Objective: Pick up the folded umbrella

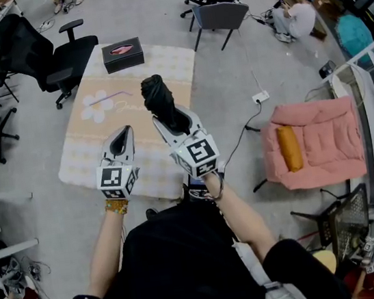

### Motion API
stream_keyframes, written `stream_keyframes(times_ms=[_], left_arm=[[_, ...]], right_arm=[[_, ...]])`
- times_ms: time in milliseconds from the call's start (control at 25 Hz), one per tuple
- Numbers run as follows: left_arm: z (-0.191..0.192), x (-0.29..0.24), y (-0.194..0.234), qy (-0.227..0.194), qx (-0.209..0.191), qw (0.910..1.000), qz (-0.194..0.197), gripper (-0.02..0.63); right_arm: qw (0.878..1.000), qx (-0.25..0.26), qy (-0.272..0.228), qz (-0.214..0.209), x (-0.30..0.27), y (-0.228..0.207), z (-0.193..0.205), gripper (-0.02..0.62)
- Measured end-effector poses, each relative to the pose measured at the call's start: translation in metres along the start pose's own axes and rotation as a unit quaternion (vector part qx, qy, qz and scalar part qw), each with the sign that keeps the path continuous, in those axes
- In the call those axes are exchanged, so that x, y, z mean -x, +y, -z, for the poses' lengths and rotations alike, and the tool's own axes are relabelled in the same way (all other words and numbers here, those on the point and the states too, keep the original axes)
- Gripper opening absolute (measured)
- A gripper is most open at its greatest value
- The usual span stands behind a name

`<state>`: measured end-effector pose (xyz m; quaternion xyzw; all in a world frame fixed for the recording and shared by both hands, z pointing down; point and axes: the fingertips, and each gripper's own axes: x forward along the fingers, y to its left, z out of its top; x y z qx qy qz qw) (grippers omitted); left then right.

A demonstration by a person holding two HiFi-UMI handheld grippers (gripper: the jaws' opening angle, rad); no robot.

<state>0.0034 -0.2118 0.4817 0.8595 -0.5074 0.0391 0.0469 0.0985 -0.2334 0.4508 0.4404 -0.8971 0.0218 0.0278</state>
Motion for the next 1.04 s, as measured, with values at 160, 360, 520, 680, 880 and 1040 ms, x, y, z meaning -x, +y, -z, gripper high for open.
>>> stream_keyframes(times_ms=[160,360,520,680,880,1040], left_arm=[[0.002,-0.002,0.000,0.001,0.001,1.0000,0.000,0.014],[0.003,-0.001,0.003,0.002,0.002,1.0000,-0.003,0.014],[0.006,-0.002,0.002,0.005,0.002,1.0000,-0.004,0.014],[0.007,-0.002,0.005,0.009,0.002,0.9999,-0.007,0.014],[0.009,-0.006,0.005,0.012,0.004,0.9999,-0.011,0.014],[0.010,-0.014,0.003,0.013,0.004,0.9999,-0.008,0.014]], right_arm=[[1.000,0.005,0.001,-0.004,-0.003,0.000,0.002,0.212],[1.000,0.000,0.004,-0.005,-0.004,0.002,0.002,0.212],[1.000,-0.001,0.004,-0.005,-0.005,0.000,0.004,0.212],[1.000,-0.003,0.008,-0.005,-0.008,-0.001,0.007,0.212],[1.000,-0.006,0.012,-0.011,-0.010,-0.004,0.011,0.212],[1.000,-0.011,0.014,-0.014,-0.014,-0.011,0.018,0.212]])
